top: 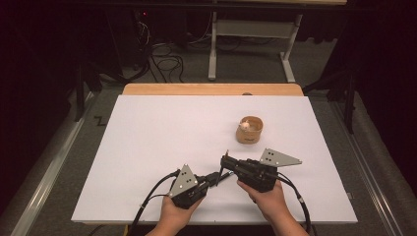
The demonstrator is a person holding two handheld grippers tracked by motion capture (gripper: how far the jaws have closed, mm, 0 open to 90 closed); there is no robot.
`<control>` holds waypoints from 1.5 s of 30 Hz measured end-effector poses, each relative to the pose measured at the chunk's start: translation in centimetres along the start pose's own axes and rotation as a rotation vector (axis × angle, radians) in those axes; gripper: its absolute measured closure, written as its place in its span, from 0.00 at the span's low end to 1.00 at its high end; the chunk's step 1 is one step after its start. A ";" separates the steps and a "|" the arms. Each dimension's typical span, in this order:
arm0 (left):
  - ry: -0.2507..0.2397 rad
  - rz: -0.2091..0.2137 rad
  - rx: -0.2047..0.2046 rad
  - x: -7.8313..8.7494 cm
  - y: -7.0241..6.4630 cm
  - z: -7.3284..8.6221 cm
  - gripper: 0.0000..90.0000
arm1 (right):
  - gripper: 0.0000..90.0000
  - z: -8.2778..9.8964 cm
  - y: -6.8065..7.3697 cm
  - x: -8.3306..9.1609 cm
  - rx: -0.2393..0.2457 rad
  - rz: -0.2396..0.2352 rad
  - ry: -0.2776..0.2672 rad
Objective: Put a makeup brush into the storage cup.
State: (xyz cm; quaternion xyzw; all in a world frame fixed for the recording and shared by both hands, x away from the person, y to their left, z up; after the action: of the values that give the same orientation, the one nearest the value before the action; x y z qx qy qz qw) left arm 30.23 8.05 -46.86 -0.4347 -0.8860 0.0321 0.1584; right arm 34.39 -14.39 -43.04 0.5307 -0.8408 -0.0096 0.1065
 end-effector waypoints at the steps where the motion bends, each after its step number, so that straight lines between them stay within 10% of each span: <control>1: -0.001 -0.002 0.001 0.0 0.1 0.0 1.00 | 0.95 0.0 0.0 0.0 0.001 0.001 0.000; 31: 0.032 -0.105 0.029 1.4 2.8 -1.0 0.98 | 0.95 -0.2 -1.4 2.2 0.028 0.072 -0.013; 45: 0.041 -0.197 0.014 5.0 5.2 -0.8 0.71 | 0.95 -0.3 -1.8 3.0 0.036 0.101 -0.020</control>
State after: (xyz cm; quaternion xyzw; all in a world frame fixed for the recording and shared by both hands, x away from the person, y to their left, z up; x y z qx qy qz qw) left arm 31.52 15.11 -45.86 -0.3448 -0.9208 0.0137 0.1819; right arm 34.81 -17.82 -42.47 0.4893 -0.8675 0.0053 0.0888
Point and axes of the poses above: each handheld gripper's, and its own axes: x roughly backward along the jaws, z roughly out of its underside, y roughly to its left, the point moved 1 cm from there along -x, roughly forward along the jaws, and after that the axes turned 7 degrees about x, right-handed, at the moved point
